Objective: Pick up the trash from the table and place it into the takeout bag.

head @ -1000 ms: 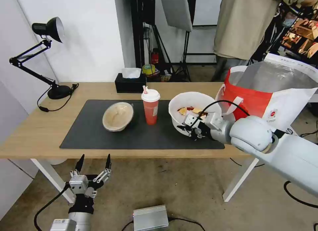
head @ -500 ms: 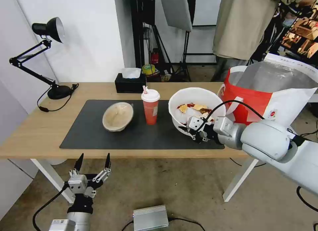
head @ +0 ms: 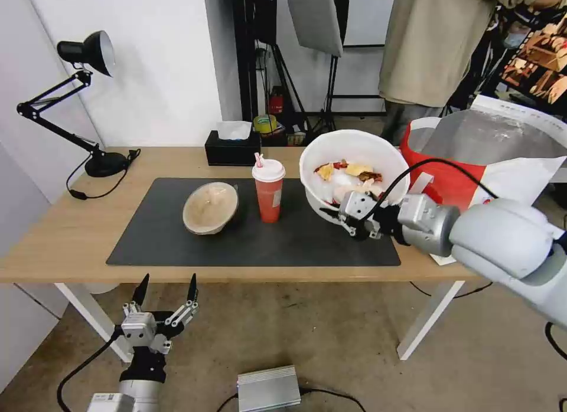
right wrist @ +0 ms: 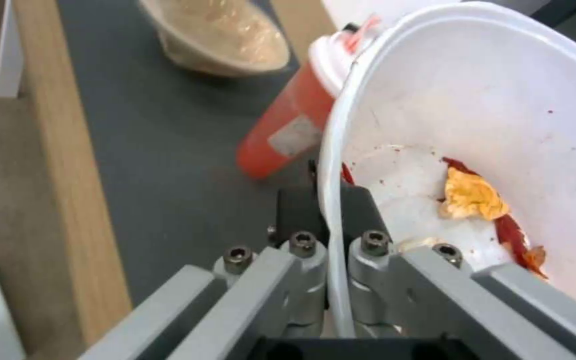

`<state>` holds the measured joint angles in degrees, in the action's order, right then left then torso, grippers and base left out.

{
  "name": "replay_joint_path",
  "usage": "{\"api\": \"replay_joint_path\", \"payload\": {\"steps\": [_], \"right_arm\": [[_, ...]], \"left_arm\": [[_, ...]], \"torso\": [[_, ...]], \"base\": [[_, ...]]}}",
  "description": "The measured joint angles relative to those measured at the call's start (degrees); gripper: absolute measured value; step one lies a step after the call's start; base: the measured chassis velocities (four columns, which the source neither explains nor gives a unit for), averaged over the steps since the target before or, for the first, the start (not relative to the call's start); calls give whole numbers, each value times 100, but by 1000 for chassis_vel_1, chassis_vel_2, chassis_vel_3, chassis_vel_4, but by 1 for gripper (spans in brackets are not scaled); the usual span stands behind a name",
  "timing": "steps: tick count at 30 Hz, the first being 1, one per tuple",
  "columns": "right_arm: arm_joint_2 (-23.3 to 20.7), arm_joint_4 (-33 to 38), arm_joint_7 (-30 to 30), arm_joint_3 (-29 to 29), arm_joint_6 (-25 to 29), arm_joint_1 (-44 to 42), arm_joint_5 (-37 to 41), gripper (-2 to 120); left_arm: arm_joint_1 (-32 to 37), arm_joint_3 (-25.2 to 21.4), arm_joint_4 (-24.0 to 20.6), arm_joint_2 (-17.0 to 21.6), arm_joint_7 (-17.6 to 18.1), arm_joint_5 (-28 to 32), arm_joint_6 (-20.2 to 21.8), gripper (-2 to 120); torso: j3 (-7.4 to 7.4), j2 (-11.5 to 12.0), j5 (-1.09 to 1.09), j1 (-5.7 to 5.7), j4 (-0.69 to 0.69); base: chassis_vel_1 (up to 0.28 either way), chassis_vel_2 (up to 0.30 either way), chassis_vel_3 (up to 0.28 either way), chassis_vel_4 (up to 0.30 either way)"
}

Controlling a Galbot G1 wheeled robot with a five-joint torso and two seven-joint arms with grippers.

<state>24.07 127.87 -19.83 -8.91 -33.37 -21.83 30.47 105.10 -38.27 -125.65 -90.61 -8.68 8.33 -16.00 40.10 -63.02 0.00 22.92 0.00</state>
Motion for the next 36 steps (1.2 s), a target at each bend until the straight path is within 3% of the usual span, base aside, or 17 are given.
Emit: {"api": "replay_joint_path", "payload": {"steps": [7,24,33,36], "right_arm": [[-76,-53,-50,224,58,101,142,0],[-445,-643,-74,1403,163,277,684,0],[-751,-780,-18,2135,281,-370,731,0],[-901,-902,-29,2706,387,-944,719,0]], "left_arm": [[8,23,21,-3,-2,-26,-20,100],[-15,51,133,82,-2,-30,-95,100],[-44,93,271,182,-2,-22,-95,100],[-64,145,294,206,-3,-24,-95,100]], "torso": [[0,0,0,0,0],[0,0,0,0,0],[0,0,0,0,1],[0,0,1,0,-1]], "base": [[0,0,0,0],[0,0,0,0],[0,0,0,0],[0,0,0,0]]}}
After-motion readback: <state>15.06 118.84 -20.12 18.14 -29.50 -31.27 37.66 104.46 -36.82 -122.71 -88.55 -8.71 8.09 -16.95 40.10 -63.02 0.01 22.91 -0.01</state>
